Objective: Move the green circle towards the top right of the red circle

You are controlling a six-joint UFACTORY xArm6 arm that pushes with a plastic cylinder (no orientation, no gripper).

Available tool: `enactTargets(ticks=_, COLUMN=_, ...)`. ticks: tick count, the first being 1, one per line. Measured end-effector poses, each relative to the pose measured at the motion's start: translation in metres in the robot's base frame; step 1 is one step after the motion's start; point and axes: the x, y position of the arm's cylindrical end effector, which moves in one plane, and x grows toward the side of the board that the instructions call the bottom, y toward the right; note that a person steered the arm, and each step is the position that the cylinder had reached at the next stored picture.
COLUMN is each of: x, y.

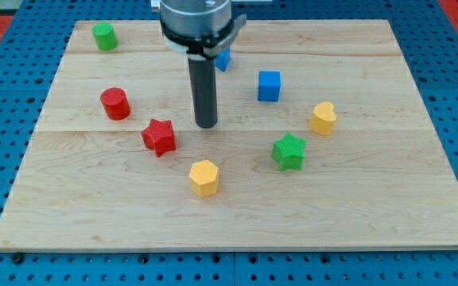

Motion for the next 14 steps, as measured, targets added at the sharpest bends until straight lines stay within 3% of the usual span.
enactTargets(ticks=2, x=-0.003, y=-0.051)
enactTargets(ticks=4, x=-0.020, y=-0.023)
enactTargets(ticks=5, x=-0.063, y=-0.006)
enactTargets(ticks=6, x=-0.074, y=0.004)
enactTargets(ticks=10, x=-0.090, y=-0.006)
enactTargets(ticks=12, x=-0.111, y=-0.062)
enactTargets(ticks=13, x=-0.144, y=-0.110)
enactTargets(ticks=14, x=-0.186, y=-0.207)
